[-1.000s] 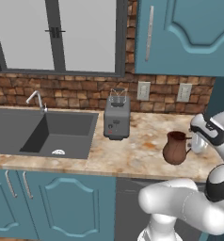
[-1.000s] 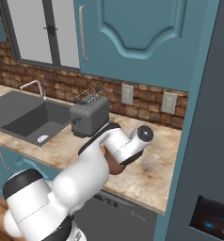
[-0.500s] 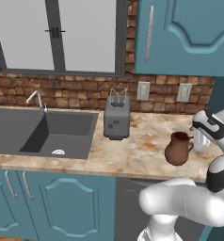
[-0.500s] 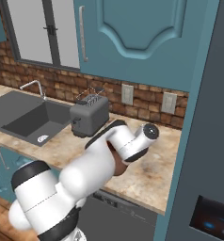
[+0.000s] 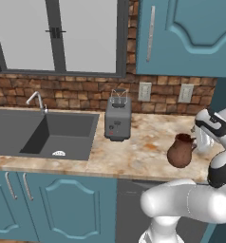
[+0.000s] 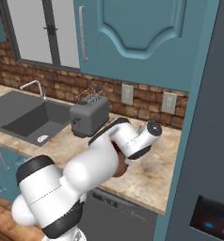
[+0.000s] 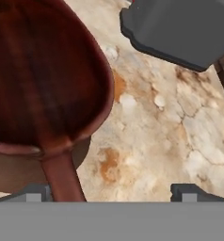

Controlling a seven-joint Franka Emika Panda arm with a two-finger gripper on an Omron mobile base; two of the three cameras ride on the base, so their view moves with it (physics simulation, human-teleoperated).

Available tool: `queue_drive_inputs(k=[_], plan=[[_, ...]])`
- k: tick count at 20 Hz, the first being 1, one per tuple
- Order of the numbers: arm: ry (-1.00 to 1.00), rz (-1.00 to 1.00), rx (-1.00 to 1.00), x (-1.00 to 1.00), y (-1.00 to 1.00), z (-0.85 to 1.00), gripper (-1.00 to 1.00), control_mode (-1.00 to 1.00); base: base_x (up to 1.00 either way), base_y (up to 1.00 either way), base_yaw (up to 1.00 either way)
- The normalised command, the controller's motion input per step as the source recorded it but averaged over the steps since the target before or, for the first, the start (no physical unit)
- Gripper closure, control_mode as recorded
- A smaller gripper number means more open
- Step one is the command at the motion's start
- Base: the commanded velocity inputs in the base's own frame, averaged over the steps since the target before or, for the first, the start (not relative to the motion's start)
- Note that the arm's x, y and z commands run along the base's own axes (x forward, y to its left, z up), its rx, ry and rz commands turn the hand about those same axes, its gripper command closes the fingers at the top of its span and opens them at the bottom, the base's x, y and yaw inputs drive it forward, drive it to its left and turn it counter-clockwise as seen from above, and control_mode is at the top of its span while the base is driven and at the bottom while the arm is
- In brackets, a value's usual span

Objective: Move the bar and cup from the second highest shelf to the top shelf to make space. Then, place the pitcher from the counter on the cleared second highest shelf.

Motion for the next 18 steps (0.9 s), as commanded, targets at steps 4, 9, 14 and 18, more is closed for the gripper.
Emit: queue_drive_inputs(k=[4,9,14,18], plan=[[0.0,0.1,-0.05,-0.01,0.05,-0.16,-1.0,-1.0,0.0,0.0,0.0],[0.0,0.1,-0.05,-0.01,0.08,-0.15,-1.0,-1.0,0.0,0.0,0.0],[0.0,0.12,-0.07,-0.1,0.1,-0.19,-1.0,-1.0,0.0,0.0,0.0],[0.0,0.15,-0.07,-0.19,0.1,-0.2,-1.0,-1.0,0.0,0.0,0.0]])
